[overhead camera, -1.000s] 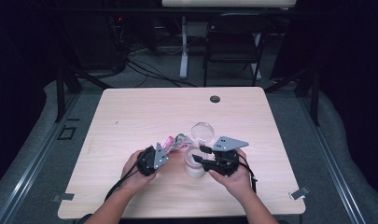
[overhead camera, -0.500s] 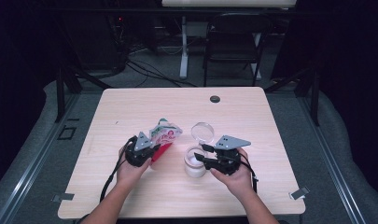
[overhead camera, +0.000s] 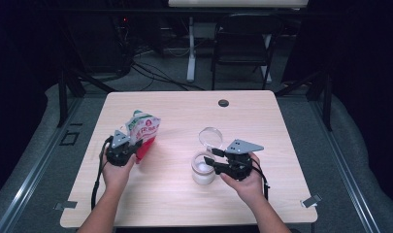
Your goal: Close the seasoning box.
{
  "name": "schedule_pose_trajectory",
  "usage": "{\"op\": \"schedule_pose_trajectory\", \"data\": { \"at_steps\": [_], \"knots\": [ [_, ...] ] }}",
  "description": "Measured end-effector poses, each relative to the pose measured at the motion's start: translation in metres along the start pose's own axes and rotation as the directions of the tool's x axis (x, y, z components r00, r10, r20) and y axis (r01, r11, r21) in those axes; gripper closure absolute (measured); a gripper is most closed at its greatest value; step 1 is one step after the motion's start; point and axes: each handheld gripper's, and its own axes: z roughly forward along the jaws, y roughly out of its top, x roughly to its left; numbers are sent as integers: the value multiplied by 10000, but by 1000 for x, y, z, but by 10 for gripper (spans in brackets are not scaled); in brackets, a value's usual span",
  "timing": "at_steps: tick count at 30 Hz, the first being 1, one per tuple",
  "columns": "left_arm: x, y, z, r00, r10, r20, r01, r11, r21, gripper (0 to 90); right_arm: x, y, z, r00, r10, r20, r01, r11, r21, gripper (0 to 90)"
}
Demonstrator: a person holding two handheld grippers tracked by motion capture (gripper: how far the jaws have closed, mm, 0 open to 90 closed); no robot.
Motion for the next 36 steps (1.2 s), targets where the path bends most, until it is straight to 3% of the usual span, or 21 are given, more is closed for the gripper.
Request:
{"op": "schedule_pose_trajectory", "data": {
  "at_steps": [4,7,11,15,20,23,29,32,36],
  "knots": [
    [16,-4,-9,9979,-382,-525,385,9992,45,896,-1,0,0,10000,92,-22,-92,9999,-66,553],
    [24,-5,-13,9945,-377,-975,385,9992,57,896,-3,0,0,9999,149,-25,-149,9999,-80,553],
    [33,-9,-19,9870,-618,-1481,620,9981,-32,896,-3,2,0,9999,166,-17,-167,9998,-87,553],
    [43,-15,-21,9769,-675,-2029,730,9971,196,896,-4,3,0,9999,152,-42,-152,9999,-49,549],
    [51,-21,-22,9677,-855,-2370,956,9949,314,890,-3,6,0,9996,-82,-254,84,9999,55,550],
    [51,-23,-21,9669,-666,-2463,821,9952,533,868,-2,8,0,9996,-148,-222,147,9999,-14,549],
    [48,-24,-23,9722,-784,-2205,923,9943,536,782,-3,13,0,9998,-183,-117,184,9998,106,515],
    [46,-24,-24,9766,-657,-2048,798,9949,617,700,-3,14,2,9999,-114,-88,115,9998,157,515],
    [42,-24,-22,9765,-534,-2087,695,9951,705,557,-2,16,4,9999,-89,-65,91,9995,297,502]
  ]
}}
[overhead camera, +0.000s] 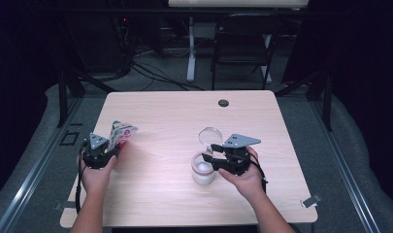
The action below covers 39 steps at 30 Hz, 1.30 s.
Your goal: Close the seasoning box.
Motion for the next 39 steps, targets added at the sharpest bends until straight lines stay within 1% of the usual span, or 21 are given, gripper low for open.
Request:
{"op": "schedule_pose_trajectory", "data": {
  "at_steps": [2,4,5,8,12,15,16,23,24,27,32,33,36,39],
  "knots": [
    [-1,0,1,9998,6,185,-6,10000,6,486,0,1,-1,9999,79,-68,-79,9999,-82,483],
    [-4,0,1,9995,23,302,-24,10000,21,441,0,2,-1,9999,82,119,-79,9997,-244,460],
    [-5,1,1,9994,160,313,-162,9999,62,426,0,3,-2,9998,67,180,-63,9997,-249,459],
    [-9,1,1,9991,253,346,-253,9997,-6,409,0,3,-2,9997,73,245,-64,9994,-329,445],
    [-12,1,1,9985,346,427,-347,9994,18,405,1,4,-1,9997,13,263,-6,9996,-273,443],
    [-13,2,1,9981,277,545,-278,9996,9,404,1,4,-2,9996,-27,288,36,9995,-298,443],
    [-13,2,1,9979,309,578,-309,9995,6,404,1,4,-2,9996,-16,299,24,9996,-280,443],
    [-17,3,-2,9966,313,757,-300,9994,-186,404,0,4,-3,9996,31,294,-22,9995,-300,446],
    [-18,4,-3,9967,260,767,-242,9994,-240,405,0,4,-3,9996,24,281,-15,9995,-326,446],
    [-21,5,-5,9960,300,841,-275,9991,-307,405,1,6,-6,9994,-70,338,81,9994,-335,451],
    [-26,8,-10,9948,331,963,-293,9987,-413,405,2,10,-12,9988,-146,462,171,9984,-542,462],
    [-28,8,-11,9945,261,1012,-217,9988,-447,406,2,11,-13,9985,-154,530,185,9981,-582,464],
    [-33,11,-14,9932,377,1099,-326,9983,-478,406,0,12,-16,9981,-22,619,68,9972,-749,469],
    [-39,13,-17,9916,570,1164,-512,9973,-523,407,-4,12,-19,9975,149,698,-97,9971,-756,477]
  ]
}}
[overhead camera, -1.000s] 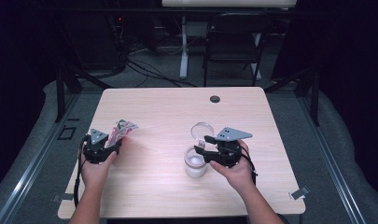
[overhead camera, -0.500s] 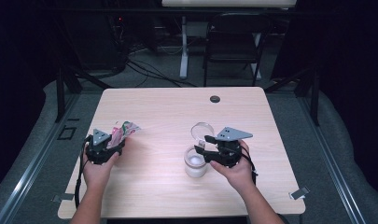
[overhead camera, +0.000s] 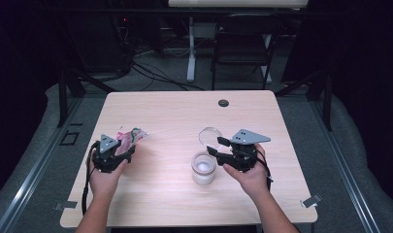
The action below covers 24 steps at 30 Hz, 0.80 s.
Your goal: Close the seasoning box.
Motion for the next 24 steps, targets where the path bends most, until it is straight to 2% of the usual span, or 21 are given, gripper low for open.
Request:
{"op": "schedule_pose_trajectory", "data": {
  "at_steps": [9,18,24],
  "knots": [
    [-19,6,0,9979,548,354,-548,9985,-11,406,-10,1,-6,9996,258,151,-256,9995,-171,484],
    [-44,11,1,9879,1310,833,-1312,9913,-30,406,-16,0,-7,9988,379,312,-375,9992,-134,492],
    [-58,13,2,9815,1352,1356,-1356,9907,-63,406,-20,-2,-5,9981,523,335,-522,9986,-47,486]
  ]
}}
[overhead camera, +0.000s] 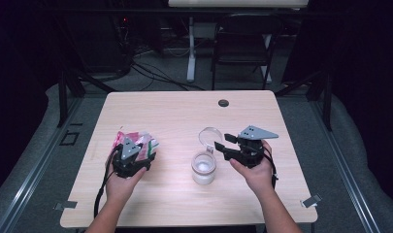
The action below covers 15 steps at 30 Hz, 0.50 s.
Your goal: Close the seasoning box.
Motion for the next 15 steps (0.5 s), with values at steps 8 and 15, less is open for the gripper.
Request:
{"op": "schedule_pose_trajectory", "data": {
  "at_steps": [8,15],
  "knots": [
    [-16,2,-2,9986,449,275,-451,9990,77,404,-9,-4,10,9997,240,35,-240,9996,177,485],
    [-19,-2,-3,9983,558,180,-562,9982,186,404,-14,-7,19,9993,378,50,-380,9985,392,488]
  ]
}}
